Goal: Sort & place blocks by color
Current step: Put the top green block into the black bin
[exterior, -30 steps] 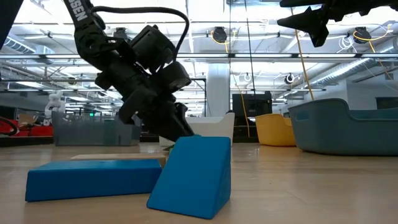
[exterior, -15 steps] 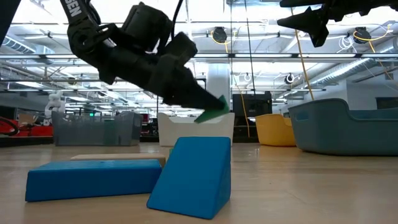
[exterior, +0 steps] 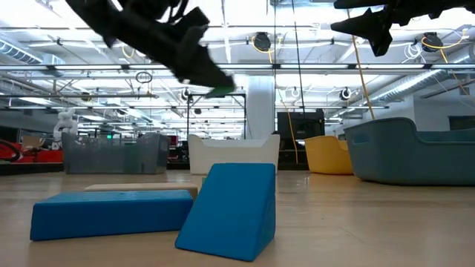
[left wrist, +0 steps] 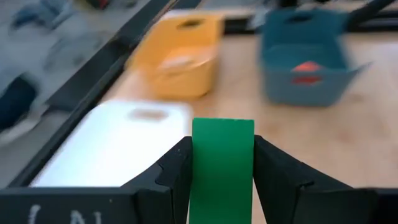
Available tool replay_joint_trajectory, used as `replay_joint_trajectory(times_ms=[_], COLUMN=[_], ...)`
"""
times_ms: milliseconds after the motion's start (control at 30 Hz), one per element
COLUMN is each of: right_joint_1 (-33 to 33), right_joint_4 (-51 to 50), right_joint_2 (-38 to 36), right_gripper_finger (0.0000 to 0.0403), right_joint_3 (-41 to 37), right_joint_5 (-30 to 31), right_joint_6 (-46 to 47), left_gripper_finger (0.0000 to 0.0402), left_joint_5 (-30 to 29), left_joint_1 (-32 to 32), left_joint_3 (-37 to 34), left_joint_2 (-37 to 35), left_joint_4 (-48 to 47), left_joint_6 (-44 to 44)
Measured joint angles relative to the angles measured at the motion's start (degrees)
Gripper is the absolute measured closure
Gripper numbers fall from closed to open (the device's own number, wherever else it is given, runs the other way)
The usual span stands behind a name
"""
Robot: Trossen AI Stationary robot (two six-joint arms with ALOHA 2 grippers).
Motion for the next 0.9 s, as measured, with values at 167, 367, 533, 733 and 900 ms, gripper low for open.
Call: replay_joint_trajectory(times_ms=[167,367,533,733,900], right_joint_1=[0.02,0.0,0.0,0.02,0.02], right_joint_4=[0.0,0.0,-0.01,0.0,0.0], right_joint_2=[0.0,0.0,0.0,0.0,0.0], right_gripper_finger=[0.0218,0.0218,0.0218,0.0218,0.0218], right_joint_3=[0.0,0.0,0.0,0.0,0.0], right_joint_5=[0.0,0.0,0.0,-0.01,-0.01], right_joint_6=[0.0,0.0,0.0,0.0,0.0], left_gripper_finger=[0.0263,0.0263,0.0262,0.0254,0.0246], left_joint_5=[-10.07,-16.91,-20.29,-20.11,-20.8], left_joint_1=[5.09,11.44,15.75,17.25,18.0], left_joint_3=[0.0,-0.92,-7.78,-17.07,-20.25], left_joint_2=[-9.92,-17.84,-19.36,-19.33,-19.44], left_joint_4=[-18.6,-40.05,-42.54,-32.54,-26.19], left_joint_6=[-8.12,-21.63,-26.53,-30.51,-36.69])
